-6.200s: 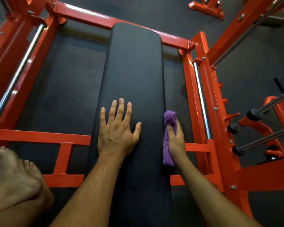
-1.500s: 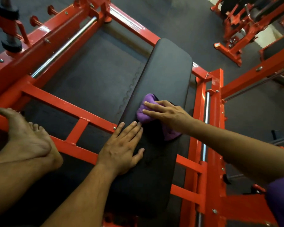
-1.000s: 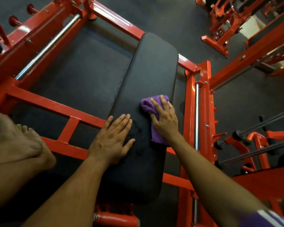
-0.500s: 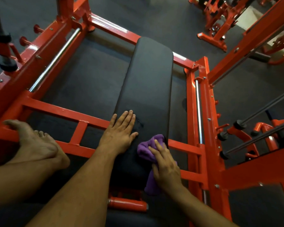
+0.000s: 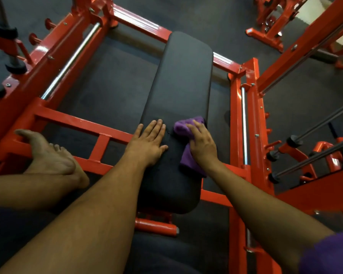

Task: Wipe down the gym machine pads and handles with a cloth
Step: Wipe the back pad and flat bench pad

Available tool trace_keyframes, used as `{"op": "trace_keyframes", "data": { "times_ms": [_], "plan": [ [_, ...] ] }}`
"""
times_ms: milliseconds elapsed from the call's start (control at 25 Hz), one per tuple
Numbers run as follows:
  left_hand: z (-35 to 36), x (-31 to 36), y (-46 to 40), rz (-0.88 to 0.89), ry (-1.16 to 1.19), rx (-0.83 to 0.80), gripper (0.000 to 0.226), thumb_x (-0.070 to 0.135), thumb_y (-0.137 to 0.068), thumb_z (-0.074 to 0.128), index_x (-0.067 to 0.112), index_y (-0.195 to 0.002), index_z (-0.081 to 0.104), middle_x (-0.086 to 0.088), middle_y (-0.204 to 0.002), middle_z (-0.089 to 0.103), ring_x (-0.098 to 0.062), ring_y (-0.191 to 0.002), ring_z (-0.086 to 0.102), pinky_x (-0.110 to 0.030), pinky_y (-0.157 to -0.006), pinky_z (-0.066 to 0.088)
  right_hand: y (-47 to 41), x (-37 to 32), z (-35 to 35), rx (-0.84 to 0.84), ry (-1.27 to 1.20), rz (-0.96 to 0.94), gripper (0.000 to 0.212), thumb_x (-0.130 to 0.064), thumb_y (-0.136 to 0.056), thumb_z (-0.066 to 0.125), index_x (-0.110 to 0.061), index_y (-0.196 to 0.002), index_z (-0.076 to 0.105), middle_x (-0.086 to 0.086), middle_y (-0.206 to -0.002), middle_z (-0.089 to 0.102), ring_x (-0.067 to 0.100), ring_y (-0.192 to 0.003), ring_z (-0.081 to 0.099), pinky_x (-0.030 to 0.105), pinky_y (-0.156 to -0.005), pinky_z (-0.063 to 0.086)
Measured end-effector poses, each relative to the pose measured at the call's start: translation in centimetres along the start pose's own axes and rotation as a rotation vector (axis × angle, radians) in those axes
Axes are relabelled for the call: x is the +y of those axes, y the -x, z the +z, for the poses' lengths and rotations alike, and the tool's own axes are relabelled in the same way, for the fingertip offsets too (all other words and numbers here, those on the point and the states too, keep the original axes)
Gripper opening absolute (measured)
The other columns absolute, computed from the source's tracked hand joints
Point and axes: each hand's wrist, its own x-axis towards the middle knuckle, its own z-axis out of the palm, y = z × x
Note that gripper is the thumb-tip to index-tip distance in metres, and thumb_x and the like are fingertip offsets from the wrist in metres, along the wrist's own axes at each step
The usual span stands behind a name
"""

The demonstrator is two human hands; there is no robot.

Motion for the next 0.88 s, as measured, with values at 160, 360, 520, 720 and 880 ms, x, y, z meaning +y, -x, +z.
{"op": "trace_keyframes", "data": {
  "times_ms": [160, 360, 520, 720, 880],
  "plan": [
    [-0.6, 0.2, -0.1, 0.003, 0.031, -0.042, 0.073, 0.053, -0.109, 0.020, 0.020, -0.161, -0.019, 0.003, -0.167, -0.030, -0.013, -0.154, -0.026, -0.048, -0.127, -0.012, 10.0, -0.7, -0.8, -0.054, -0.058, -0.175, 0.062, 0.003, -0.081, 0.052, -0.019, -0.139, 0.058, 0.006, -0.155, 0.045, 0.032, -0.145, 0.039, 0.052, -0.111, 0.042],
    [-0.6, -1.3, 1.3, 0.138, 0.062, 0.003, 0.076, 0.054, -0.108, 0.029, 0.021, -0.164, -0.010, -0.002, -0.170, -0.022, -0.016, -0.156, -0.021, -0.043, -0.128, -0.011, 15.8, 2.9, -6.2, -0.308, 0.041, -0.612, 0.058, -0.007, -0.094, 0.053, -0.025, -0.149, 0.049, 0.000, -0.164, 0.029, 0.025, -0.153, 0.022, 0.034, -0.123, 0.022],
    [0.1, -2.0, 1.6, 0.146, 0.046, 0.003, 0.078, 0.057, -0.107, 0.028, 0.020, -0.163, -0.011, -0.002, -0.170, -0.024, -0.016, -0.156, -0.023, -0.041, -0.126, -0.013, 13.8, 4.8, -6.0, -0.403, 0.073, -0.836, 0.061, -0.011, -0.095, 0.058, -0.023, -0.152, 0.042, 0.010, -0.166, 0.023, 0.037, -0.153, 0.016, 0.054, -0.121, 0.024],
    [0.2, -2.1, 0.8, 0.151, 0.058, -0.026, 0.078, 0.058, -0.107, 0.026, 0.022, -0.163, -0.015, 0.000, -0.169, -0.027, -0.015, -0.155, -0.026, -0.042, -0.125, -0.016, 11.6, 3.5, -2.8, -0.305, 0.041, -0.947, 0.046, -0.028, -0.102, 0.049, -0.024, -0.147, 0.046, 0.012, -0.158, 0.034, 0.039, -0.151, 0.022, 0.062, -0.117, 0.026],
    [0.1, -2.1, 0.9, 0.156, 0.055, -0.052, 0.078, 0.059, -0.107, 0.025, 0.023, -0.162, -0.018, 0.001, -0.167, -0.031, -0.015, -0.153, -0.029, -0.042, -0.125, -0.017, 10.7, 1.0, -2.2, -0.368, 0.154, -1.119, 0.081, -0.032, -0.083, 0.080, -0.031, -0.151, 0.037, 0.010, -0.158, 0.029, 0.039, -0.151, 0.021, 0.060, -0.116, 0.031]
  ]
}}
